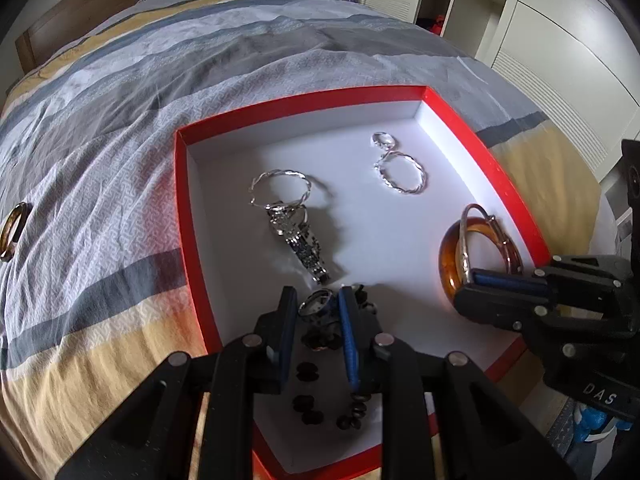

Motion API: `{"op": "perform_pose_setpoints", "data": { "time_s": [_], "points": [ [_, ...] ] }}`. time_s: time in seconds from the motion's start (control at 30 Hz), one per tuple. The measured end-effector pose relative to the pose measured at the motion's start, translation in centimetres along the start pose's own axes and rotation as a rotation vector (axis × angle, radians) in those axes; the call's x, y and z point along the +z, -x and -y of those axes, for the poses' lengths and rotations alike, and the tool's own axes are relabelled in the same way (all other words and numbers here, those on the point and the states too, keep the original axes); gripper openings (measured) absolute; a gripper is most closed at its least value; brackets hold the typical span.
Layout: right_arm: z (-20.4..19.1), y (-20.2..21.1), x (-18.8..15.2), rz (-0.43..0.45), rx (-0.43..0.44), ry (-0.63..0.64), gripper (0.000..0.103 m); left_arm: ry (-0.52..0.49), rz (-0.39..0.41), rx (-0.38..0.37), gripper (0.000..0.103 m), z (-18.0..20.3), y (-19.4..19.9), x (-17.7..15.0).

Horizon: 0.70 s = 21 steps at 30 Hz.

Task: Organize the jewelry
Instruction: 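Carry the ring and hinged bangle into the red box and open both tools, then withdraw both tools from the box toward the necklace and amber bangle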

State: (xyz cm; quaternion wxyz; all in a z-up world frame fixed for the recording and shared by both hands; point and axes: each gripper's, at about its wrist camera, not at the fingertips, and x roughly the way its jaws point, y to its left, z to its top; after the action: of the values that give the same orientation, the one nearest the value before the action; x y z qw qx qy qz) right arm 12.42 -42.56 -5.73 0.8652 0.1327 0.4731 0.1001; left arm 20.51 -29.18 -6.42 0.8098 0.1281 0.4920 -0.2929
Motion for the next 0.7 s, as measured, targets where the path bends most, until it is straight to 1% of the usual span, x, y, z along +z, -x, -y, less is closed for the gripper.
{"op": "perform_pose_setpoints", "data": {
  "time_s": [0.07,0.17,0.27,0.33,0.37,0.47,0.63,0.7],
  "points": [
    [0.0,-0.1,0.0,-0.007,-0.012,-0.003,0.014,0.001,-0.003,-0.011,0.022,0.1,0.1,0.0],
    [-0.4,0.0,-0.3,-0.015,-0.034,0.007,0.015,0.012,0.001,-0.016,0.032,0.2,0.4,0.0],
    [-0.4,0.3,-0.6,-0.015,-0.039,-0.003,0.018,0.023,0.000,-0.021,0.033,0.2,0.9,-0.1],
    [-0.4,0.8,-0.8,-0.015,-0.050,-0.010,0.021,0.025,0.002,-0.017,0.038,0.4,1.5,-0.2],
    [-0.3,1.1,-0.9,-0.013,-0.055,-0.013,0.024,0.030,0.007,-0.017,0.040,0.3,2.0,-0.3],
    [-0.4,2.3,-1.3,-0.003,-0.075,-0.022,0.025,0.043,0.027,-0.017,0.041,0.2,3.4,-0.7],
    [-1.4,5.1,-1.9,0.035,-0.098,-0.030,0.026,0.074,0.088,-0.004,0.041,-0.4,7.6,-1.8],
    [-2.2,6.2,-2.1,0.052,-0.102,-0.031,0.028,0.089,0.108,0.009,0.041,-0.8,9.5,-2.6]
  ]
}}
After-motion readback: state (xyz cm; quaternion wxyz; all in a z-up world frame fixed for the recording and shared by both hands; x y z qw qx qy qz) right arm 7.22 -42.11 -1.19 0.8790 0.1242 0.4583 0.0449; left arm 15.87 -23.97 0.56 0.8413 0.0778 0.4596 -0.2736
